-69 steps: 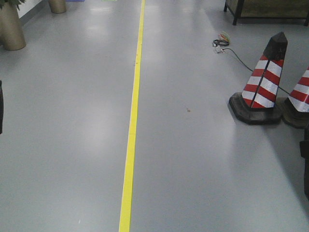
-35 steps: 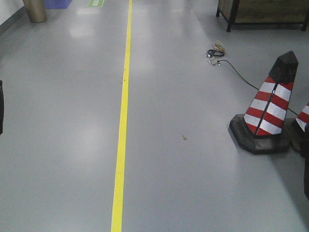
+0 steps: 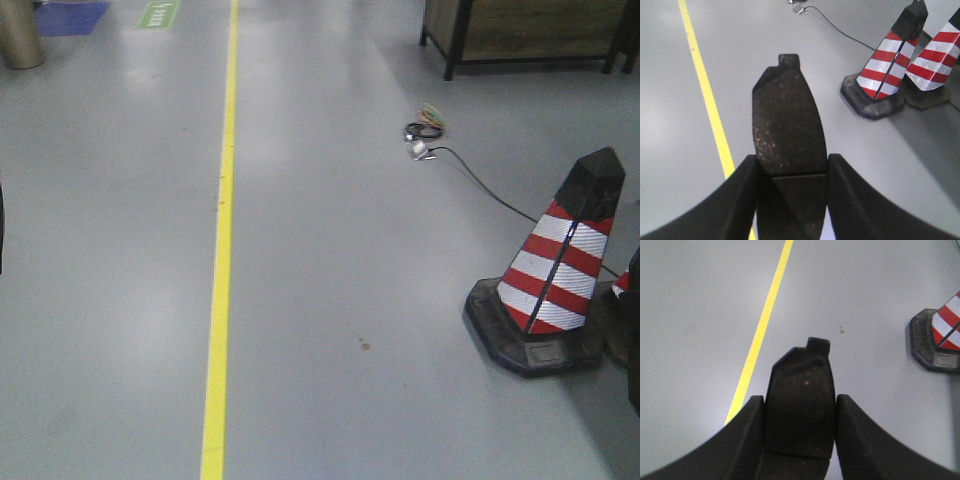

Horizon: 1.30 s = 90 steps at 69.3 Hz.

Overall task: Move and align brake pads A on conveyor
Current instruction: 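Drive along the yellow floor line past the striped cones, then turn and approach the dark conveyor belt with the two placed pads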

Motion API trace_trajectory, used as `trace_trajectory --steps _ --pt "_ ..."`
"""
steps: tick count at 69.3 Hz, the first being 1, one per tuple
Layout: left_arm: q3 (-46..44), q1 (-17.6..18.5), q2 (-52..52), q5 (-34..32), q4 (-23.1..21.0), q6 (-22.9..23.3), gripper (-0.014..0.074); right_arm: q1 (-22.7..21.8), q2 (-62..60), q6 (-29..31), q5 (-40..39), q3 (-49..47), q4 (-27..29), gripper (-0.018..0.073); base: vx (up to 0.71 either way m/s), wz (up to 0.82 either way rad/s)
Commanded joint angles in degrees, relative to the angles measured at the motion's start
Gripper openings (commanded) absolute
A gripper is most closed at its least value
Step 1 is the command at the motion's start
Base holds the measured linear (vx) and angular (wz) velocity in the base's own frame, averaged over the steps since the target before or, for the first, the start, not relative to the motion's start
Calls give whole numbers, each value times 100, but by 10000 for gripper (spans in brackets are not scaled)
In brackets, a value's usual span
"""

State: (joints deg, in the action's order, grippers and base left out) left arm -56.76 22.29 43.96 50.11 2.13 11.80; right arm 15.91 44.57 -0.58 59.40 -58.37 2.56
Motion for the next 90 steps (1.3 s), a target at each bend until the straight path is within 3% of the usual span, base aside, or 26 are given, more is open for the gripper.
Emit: trace_trajectory --steps 1,28,90 --pt "-160 31 -23 -502 -16 48 -6 -7 -3 58 -410 -159 -13 -8 45 -30" --pt "-160 31 -30 -498 -16 48 -6 -7 -3 58 -410 -159 -13 -8 40 -51" --pt "-160 31 -30 -495 -16 48 -6 -7 -22 58 -369 -159 -7 -8 33 -83"
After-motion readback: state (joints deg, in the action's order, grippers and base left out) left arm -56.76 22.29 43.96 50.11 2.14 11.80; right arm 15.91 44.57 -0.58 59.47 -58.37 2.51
